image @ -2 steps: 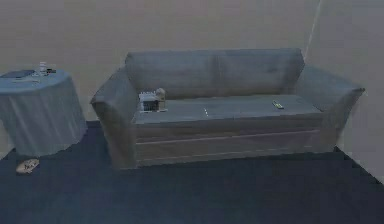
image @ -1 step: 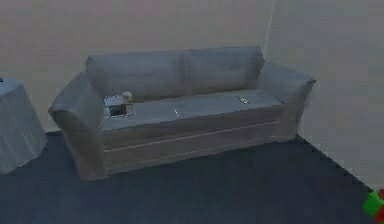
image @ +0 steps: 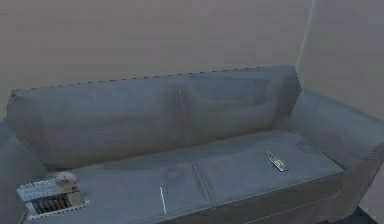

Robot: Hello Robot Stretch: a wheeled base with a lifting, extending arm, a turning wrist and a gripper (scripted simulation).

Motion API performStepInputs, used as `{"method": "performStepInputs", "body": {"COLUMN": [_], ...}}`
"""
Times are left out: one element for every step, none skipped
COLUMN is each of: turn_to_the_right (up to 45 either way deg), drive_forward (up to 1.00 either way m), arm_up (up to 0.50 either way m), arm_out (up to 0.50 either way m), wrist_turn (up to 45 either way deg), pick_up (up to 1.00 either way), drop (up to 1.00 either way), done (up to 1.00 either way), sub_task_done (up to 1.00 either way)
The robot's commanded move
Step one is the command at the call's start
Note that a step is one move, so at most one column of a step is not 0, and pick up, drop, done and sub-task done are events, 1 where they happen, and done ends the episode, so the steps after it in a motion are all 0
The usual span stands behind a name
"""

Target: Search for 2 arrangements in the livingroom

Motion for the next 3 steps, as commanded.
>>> {"method": "performStepInputs", "body": {"turn_to_the_right": [15.0,0.0,-45.0], "drive_forward": [0.0,0.05,0.0], "arm_up": [0.0,0.0,0.0], "arm_out": [0.0,0.0,0.0], "wrist_turn": [0.0,0.0,0.0], "pick_up": [0.0,0.0,0.0], "drop": [0.0,0.0,0.0], "done": [0.0,0.0,0.0], "sub_task_done": [0.0,0.0,0.0]}}
